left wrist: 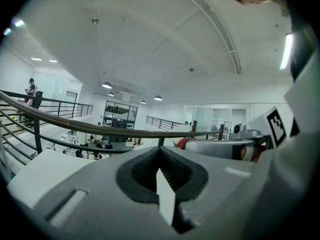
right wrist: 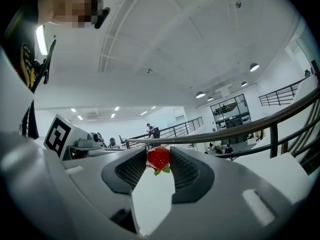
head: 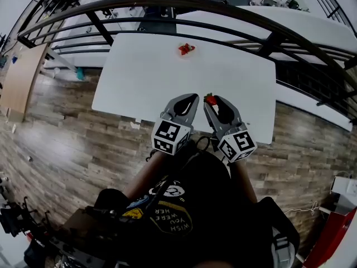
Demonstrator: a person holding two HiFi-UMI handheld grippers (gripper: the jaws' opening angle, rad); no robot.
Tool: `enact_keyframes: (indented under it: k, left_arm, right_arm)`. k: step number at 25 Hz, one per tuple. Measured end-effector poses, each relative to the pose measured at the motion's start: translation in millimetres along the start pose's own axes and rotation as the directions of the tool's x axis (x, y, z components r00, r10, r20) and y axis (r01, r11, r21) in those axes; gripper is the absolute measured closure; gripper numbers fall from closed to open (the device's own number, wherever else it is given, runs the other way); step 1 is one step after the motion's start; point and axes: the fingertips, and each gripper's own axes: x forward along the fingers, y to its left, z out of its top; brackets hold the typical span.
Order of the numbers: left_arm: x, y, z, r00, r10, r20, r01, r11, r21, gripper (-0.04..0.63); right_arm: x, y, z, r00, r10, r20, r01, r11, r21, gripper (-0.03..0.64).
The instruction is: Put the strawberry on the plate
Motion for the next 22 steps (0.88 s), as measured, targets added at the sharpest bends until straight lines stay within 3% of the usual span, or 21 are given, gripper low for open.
enact_keyframes:
  k: [11,22]
  left_arm:
    - [24.8,30.3,-4.9,0.998,-0.029,-0.055,0.027,0.999,-0.035,0.595]
    - [37.0,105.9,10.4,0.996,-0.069,-0.055,0.066,0.997,-0.044,0.595]
  right_arm:
    - [33.0,-21.8,-7.1,0.999,-0.035,-0.036,0.037,0.998,0.043,0.466]
    - [105.1,-25.3,-1.3,0.995,-0.086,-0.053,0.087,0.996,0.023,0.466]
